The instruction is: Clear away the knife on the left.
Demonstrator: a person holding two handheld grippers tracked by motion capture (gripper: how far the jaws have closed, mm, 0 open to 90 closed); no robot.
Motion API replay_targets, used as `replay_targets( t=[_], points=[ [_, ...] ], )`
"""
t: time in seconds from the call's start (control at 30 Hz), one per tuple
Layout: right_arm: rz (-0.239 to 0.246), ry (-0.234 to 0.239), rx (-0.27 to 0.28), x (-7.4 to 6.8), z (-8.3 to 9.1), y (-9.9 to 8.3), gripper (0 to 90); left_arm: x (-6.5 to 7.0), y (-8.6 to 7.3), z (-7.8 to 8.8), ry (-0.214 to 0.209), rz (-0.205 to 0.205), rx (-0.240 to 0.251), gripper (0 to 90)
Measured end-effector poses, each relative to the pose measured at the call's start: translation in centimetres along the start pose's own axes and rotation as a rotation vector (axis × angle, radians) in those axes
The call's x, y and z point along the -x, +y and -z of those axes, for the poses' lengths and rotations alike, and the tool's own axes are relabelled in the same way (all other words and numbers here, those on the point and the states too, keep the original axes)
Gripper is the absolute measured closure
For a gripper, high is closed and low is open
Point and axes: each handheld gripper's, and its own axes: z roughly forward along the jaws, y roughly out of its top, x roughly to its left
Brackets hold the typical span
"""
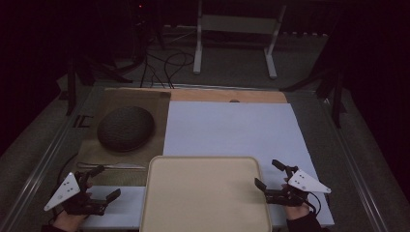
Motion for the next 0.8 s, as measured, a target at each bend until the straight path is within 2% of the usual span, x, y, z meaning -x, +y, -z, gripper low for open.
replay_targets(
  t=[0.13, 0.27, 0.43, 0.8],
  points=[
    [0.009, -0.007, 0.006, -0.12, -0.05, 0.02, 8.9, -0.18, -0.04, -0.01, 0.000, 0.016, 0.002, 0.0],
    [-0.003, -0.006, 0.014, -0.26, -0.05, 0.05, 8.9, -0.13, 0.03, 0.08, 0.000, 0.015, 0.005, 0.0],
    [0.010, -0.006, 0.008, -0.40, -0.15, 0.16, 8.9, -0.16, 0.02, 0.11, 0.000, 0.015, 0.003, 0.0],
    [0.009, -0.008, 0.011, -0.52, -0.19, 0.21, 8.9, -0.18, -0.03, -0.01, 0.005, 0.019, -0.009, 0.0]
  ],
)
